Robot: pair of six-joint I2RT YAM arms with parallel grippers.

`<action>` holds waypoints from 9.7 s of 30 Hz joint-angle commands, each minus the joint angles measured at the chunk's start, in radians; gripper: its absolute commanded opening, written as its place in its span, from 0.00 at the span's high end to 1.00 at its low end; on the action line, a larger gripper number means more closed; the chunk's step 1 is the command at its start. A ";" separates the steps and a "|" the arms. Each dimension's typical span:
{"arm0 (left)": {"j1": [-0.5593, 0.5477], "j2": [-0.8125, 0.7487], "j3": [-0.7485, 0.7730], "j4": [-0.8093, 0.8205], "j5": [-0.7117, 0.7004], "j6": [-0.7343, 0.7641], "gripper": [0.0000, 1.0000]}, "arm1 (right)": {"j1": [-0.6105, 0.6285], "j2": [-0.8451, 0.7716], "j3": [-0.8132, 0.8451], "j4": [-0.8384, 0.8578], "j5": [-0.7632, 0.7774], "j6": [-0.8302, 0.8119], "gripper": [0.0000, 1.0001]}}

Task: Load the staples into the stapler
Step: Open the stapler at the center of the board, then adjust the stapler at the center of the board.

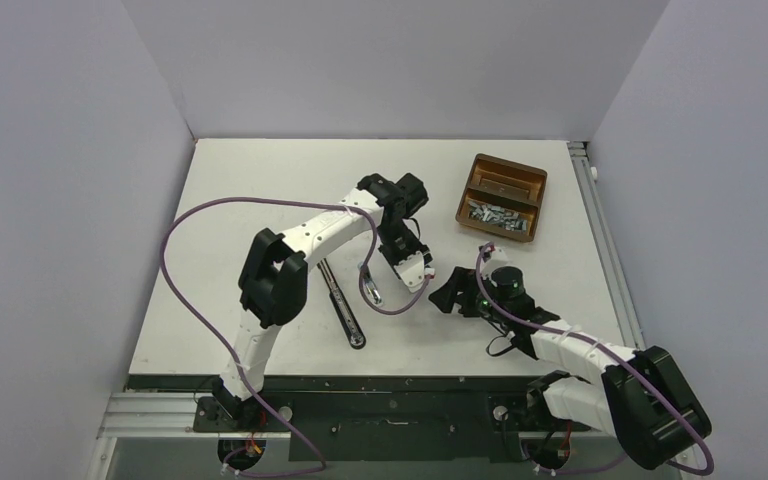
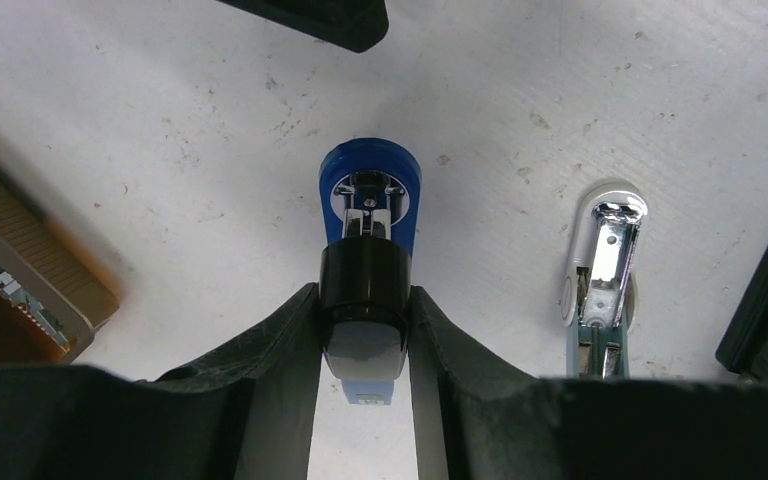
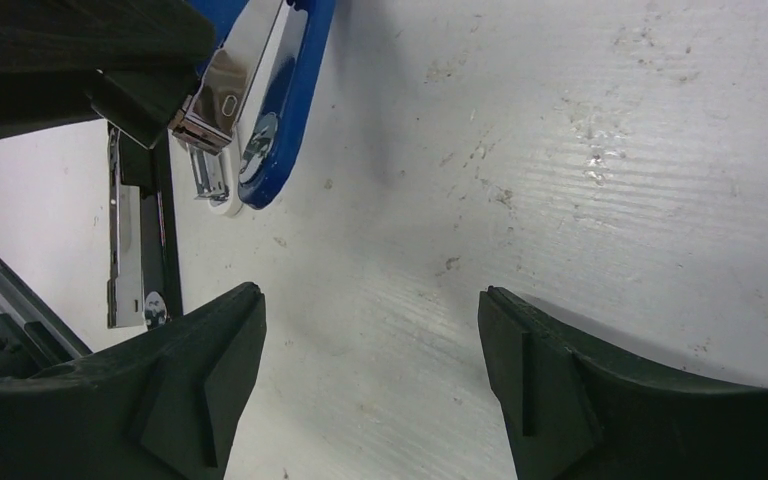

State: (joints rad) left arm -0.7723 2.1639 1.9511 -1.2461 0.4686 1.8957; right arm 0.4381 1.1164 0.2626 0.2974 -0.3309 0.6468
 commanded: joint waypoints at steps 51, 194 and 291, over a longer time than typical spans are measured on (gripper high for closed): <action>0.100 -0.194 -0.005 0.044 0.177 -0.066 1.00 | 0.008 0.230 0.002 0.224 -0.045 0.069 0.91; 0.722 -0.718 -0.769 0.637 -0.092 -1.542 0.04 | 0.428 0.544 0.863 -0.465 0.451 -0.261 0.27; 1.047 -0.704 -0.582 0.624 0.062 -1.822 0.04 | 0.566 1.221 1.685 -0.711 0.529 -0.242 0.29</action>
State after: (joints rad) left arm 0.2749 1.4628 1.3308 -0.6498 0.4820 0.1093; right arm 1.0142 2.3375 1.8889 -0.4320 0.2169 0.4015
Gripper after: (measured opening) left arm 0.962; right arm 0.757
